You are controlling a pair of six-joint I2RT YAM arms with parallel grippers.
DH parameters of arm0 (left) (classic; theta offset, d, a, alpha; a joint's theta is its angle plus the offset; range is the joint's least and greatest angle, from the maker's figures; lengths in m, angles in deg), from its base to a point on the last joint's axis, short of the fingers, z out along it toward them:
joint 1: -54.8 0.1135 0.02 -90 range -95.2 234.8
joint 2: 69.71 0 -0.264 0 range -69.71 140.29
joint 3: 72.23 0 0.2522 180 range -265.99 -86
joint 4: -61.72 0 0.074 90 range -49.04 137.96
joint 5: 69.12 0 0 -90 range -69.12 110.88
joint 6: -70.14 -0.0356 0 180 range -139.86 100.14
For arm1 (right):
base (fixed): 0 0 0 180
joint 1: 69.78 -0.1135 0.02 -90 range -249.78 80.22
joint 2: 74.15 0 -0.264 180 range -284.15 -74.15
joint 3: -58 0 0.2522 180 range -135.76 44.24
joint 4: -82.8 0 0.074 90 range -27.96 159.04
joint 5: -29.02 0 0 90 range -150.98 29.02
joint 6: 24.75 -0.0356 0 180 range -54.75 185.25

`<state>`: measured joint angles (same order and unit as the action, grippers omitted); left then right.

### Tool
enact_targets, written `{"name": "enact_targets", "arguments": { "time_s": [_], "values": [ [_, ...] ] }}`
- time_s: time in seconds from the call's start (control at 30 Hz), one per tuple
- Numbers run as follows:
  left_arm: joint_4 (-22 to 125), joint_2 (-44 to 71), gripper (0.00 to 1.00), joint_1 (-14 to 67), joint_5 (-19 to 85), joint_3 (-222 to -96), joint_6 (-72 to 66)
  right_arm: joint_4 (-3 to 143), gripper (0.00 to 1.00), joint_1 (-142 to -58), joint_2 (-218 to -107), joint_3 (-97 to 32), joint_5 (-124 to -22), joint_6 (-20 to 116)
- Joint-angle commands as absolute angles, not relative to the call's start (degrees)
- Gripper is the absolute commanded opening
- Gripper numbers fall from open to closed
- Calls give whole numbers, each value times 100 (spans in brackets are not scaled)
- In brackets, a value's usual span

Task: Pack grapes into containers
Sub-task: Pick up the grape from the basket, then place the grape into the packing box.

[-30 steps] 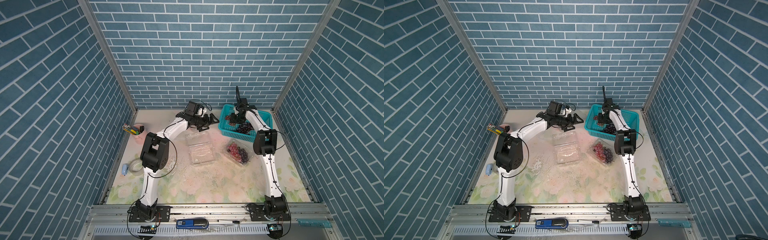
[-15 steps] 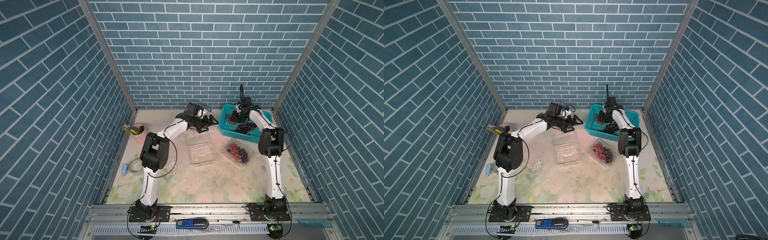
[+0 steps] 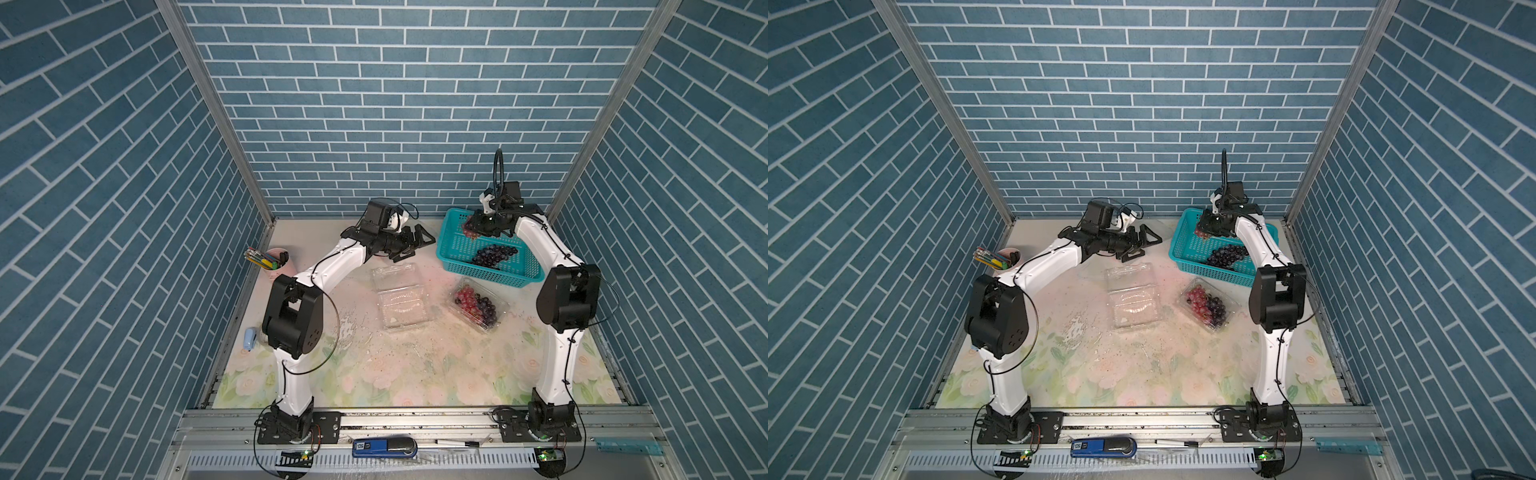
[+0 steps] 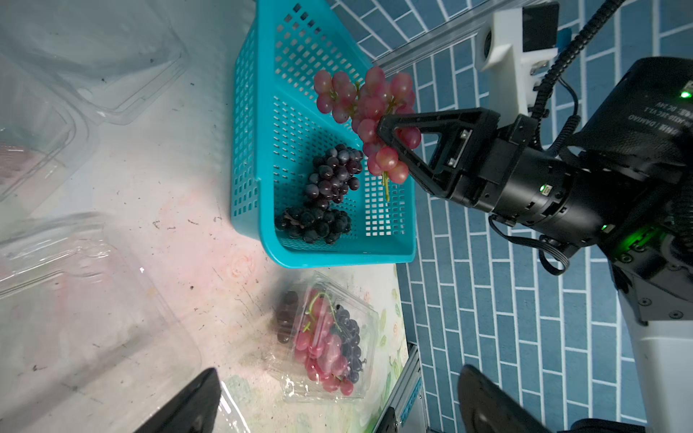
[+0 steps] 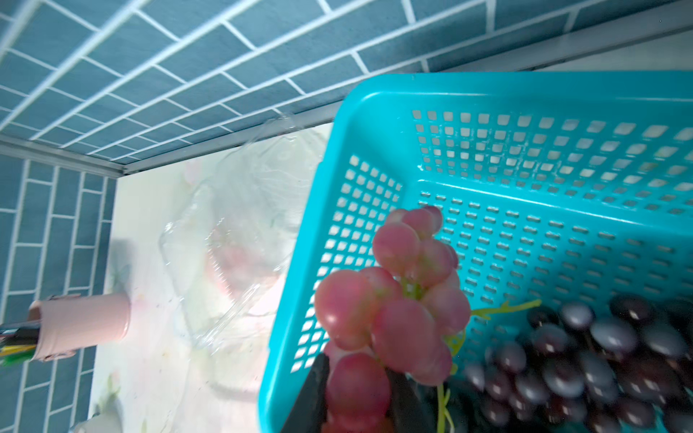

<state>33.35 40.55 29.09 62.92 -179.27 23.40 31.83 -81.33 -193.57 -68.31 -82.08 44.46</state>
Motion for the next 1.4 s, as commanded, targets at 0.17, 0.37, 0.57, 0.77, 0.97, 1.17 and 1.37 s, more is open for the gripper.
{"name": "enact_targets", "arguments": {
  "time_s": [0.17, 0.37, 0.57, 0.77, 0.97, 1.17, 1.37],
  "values": [
    [4005, 2990, 99, 3011, 6249, -16687, 2554, 3406, 25, -8769, -17766, -5453, -8234, 4549],
    [4569, 2231, 100, 3154, 6285, -15600, 2838, 3779, 25, -9500, -16873, -4277, -8204, 4478],
    [5000, 1362, 100, 3548, 6272, -14433, 3107, 4196, 25, -10343, -16417, -3406, -8188, 4398],
    [5114, 680, 100, 4032, 6331, -13570, 3263, 4459, 25, -11050, -16645, -3148, -8205, 4458],
    [5122, 389, 100, 4294, 6398, -13123, 3277, 4722, 25, -11491, -17031, -3143, -8451, 4598],
    [5207, 455, 100, 4303, 6373, -13028, 3296, 4784, 25, -11629, -17324, -3035, -8752, 4836],
    [5244, 558, 100, 4307, 6307, -13003, 3331, 4626, 26, -11632, -17515, -2900, -8576, 5103]
  ]
}}
